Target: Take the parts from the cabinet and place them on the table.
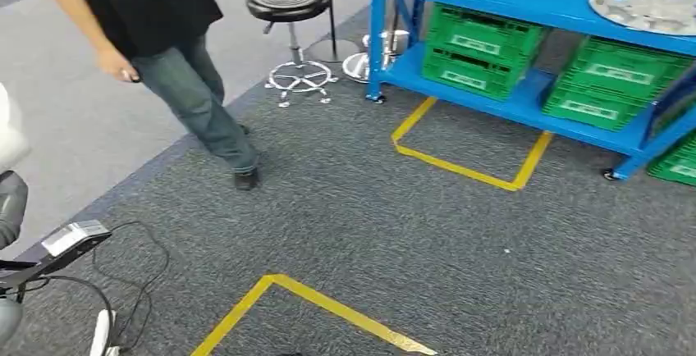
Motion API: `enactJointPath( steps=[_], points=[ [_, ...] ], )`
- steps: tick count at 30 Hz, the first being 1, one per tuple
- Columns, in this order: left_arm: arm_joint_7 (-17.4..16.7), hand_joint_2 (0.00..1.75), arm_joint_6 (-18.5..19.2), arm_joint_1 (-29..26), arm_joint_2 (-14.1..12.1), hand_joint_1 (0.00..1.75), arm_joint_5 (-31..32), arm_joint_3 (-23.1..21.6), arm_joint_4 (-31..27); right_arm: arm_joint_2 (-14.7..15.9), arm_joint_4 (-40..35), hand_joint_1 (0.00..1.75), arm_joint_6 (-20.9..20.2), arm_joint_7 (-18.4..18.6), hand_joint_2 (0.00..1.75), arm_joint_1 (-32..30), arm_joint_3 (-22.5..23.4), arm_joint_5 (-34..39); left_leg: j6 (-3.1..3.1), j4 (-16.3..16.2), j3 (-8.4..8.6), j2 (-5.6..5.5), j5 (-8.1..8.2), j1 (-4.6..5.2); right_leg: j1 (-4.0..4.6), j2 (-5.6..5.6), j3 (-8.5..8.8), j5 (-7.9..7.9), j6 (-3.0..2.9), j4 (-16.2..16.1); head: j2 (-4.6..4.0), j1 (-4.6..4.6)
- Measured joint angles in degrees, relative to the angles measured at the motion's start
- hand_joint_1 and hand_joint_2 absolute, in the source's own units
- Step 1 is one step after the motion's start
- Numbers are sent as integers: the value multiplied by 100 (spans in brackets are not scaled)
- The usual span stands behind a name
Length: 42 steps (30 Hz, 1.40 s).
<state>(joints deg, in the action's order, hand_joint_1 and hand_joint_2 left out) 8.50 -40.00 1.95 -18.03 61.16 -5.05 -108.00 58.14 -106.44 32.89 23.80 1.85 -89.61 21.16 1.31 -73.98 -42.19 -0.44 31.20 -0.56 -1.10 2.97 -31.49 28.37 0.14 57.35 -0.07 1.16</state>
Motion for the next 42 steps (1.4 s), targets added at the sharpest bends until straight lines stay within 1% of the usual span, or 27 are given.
enactJointPath(
  steps=[2, 3, 4, 8, 10, 11, 13, 14, 15, 17, 18, 19, 23, 24, 25, 26, 27, 28, 29, 30, 31, 33, 34, 35, 36, 38, 42],
  points=[
    [2, 175, 0, 3, 0, 175, -2, -4, 2, -13, 22, 0, -11, -13, 0, 5, 0, 24, -16, 957, 495, 148, -494, 0, -2, 137, 54, 34, 39, 0, 0, 0],
    [4, 175, -2, 17, 0, 175, -4, -4, 2, -22, 37, 0, -31, -28, 0, 8, 0, 64, -47, 1471, 760, 427, -626, 26, 3, 203, 89, 57, 74, -1, 0, 2],
    [11, 175, 0, 39, 0, 175, -13, -15, 7, -31, 61, 0, -61, -52, 0, 10, -2, 111, -103, 1547, 794, 562, -537, 115, 50, 260, 89, 80, 111, 6, 0, -2],
    [33, 175, -2, 52, -4, 175, -63, -22, 20, -77, 210, 0, -199, -151, 0, 67, 35, 304, -263, 1610, 761, 230, -590, 109, 37, 509, 163, 121, 228, -40, 0, 2],
    [48, 175, -2, 86, -7, 175, -79, -22, 24, -116, 302, 0, -249, -206, 0, 90, 66, 367, -342, 1649, 800, 131, -622, 69, -9, -61, 11, 360, 248, 281, 0, 31],
    [61, 175, -2, 108, 2, 175, -79, -26, 29, -131, 350, 0, -273, -214, 0, 93, 66, 398, -365, 1649, 793, 64, -622, 71, -7, -210, -207, 584, 245, 735, 0, 59],
    [90, 175, -2, 106, 11, 175, -85, -35, 42, -164, 444, 0, -295, -229, 0, 81, 68, 433, -374, 1646, 790, -86, -617, 91, -1, -288, -688, 909, 254, 1626, 0, 57],
    [96, 175, -2, 104, 18, 175, -96, -39, 55, -192, 494, 0, -304, -232, 0, 75, 66, 454, -375, 1644, 794, -172, -616, 96, -2, -290, -822, 900, 254, 1809, 0, 55],
    [101, 175, -2, 104, 24, 175, -98, -42, 66, -214, 523, 0, -304, -234, 0, 73, 68, 470, -374, 1642, 802, -262, -616, 96, -3, -290, -808, 720, 249, 1670, 0, 52],
    [114, 175, -2, 106, 35, 175, -103, -42, 68, -236, 570, 0, -304, -243, 0, 76, 87, 483, -357, 1619, 822, -419, -602, 87, -20, -351, -466, 166, 245, 809, 0, 55],
    [116, 175, -2, 108, 42, 175, -103, -41, 68, -243, 588, 0, -304, -245, 0, 76, 96, 485, -331, 1588, 823, -495, -580, 78, -50, -535, -234, -85, 251, 284, 0, 59],
    [127, 175, -2, 109, 46, 175, -105, -41, 70, -254, 610, 0, -306, -247, 0, 79, 96, 502, -297, 1559, 797, -555, -558, 99, -72, -810, -156, 24, 255, 150, 0, 52],
    [140, 175, 0, 106, 48, 175, -122, -44, 72, -271, 662, 0, -328, -262, 0, 75, 116, 579, -180, 1545, 708, -837, -604, 40, -29, -577, -72, 21, 174, 101, 0, 57],
    [140, 175, 0, 107, 44, 175, -122, -44, 72, -284, 673, 0, -328, -269, 0, 75, 140, 581, -157, 1509, 694, -832, -567, 26, -82, -490, -41, -1, 137, 52, 0, 57],
    [140, 175, -2, 110, 44, 175, -125, -42, 72, -289, 689, 0, -328, -269, 0, 82, 164, 586, -128, 1380, 649, -467, -484, 73, -59, -432, -12, 6, 120, 42, 0, 35],
    [140, 175, 0, 135, 35, 175, -127, -42, 74, -302, 693, 0, -330, -280, 0, 85, 168, 584, -100, 1049, 494, -235, -294, 68, -51, -358, 1, 20, 95, 42, 0, 13],
    [140, 175, -2, 144, 39, 175, -140, -44, 74, -310, 702, 0, -330, -282, 0, 81, 170, 586, -78, 616, 285, -113, -90, 54, -39, -288, 13, 33, 77, 43, 0, 18],
    [142, 175, 0, 139, 46, 175, -138, -46, 81, -315, 715, 0, -330, -280, 0, 63, 168, 588, -67, 129, 46, -43, 100, 40, -32, -202, 23, 49, 59, 44, 0, 18],
    [142, 175, 0, 138, 50, 175, -140, -48, 92, -319, 726, 0, -330, -282, 0, 48, 166, 610, -61, -152, -102, -19, 162, 31, -30, -160, 30, 63, 57, 45, 0, 18],
    [142, 175, 0, 133, 55, 175, -140, -50, 103, -332, 741, 0, -321, -291, 0, 39, 166, 669, -57, -158, -117, -12, 85, 26, -30, -105, 45, 77, 61, 46, 0, 20],
    [140, 175, 0, 128, 55, 175, -140, -50, 107, -352, 759, 0, -264, -337, 0, 15, 192, 827, -63, 75, -4, -8, -114, 23, -30, -61, 61, 95, 66, 46, 0, 17],
    [129, 175, 0, 101, 48, 175, -149, -44, 103, -420, 778, 0, -30, -512, 0, -79, 326, 1216, -105, 982, 456, 20, -602, 25, -34, 11, 126, 133, 90, 45, 0, 20],
    [129, 175, 0, 56, 44, 175, -173, -26, 96, -476, 778, 0, 174, -687, 0, -174, 439, 1481, -137, 1358, 650, 95, -644, 43, -35, 33, 148, 156, 115, 35, 0, 20],
    [129, 175, 0, 1, 44, 175, -184, -13, 85, -538, 778, 0, 418, -881, 0, -236, 553, 1754, -159, 1476, 709, 121, -601, 82, 18, 38, 122, 175, 156, 68, 0, 17],
    [129, 175, -2, -46, 31, 175, -188, 4, 61, -579, 778, 0, 503, -955, 0, -297, 633, 1833, -176, 1492, 698, 112, -569, 82, 4, 43, 97, 162, 176, 54, 0, 24],
    [162, 175, -2, -162, 44, 175, -201, 35, 29, -660, 774, 0, 603, -1143, 0, -417, 778, 1975, -142, 1530, 698, 99, -589, 67, 18, 41, 105, 170, 91, 53, 0, 35],
    [199, 175, -2, -287, 63, 175, -195, 98, -59, -846, 780, 0, 667, -1255, 0, -648, 1106, 1991, -184, 1530, 702, 96, -562, 72, 18, 38, 147, 151, 124, -28, 0, 31]
  ],
)
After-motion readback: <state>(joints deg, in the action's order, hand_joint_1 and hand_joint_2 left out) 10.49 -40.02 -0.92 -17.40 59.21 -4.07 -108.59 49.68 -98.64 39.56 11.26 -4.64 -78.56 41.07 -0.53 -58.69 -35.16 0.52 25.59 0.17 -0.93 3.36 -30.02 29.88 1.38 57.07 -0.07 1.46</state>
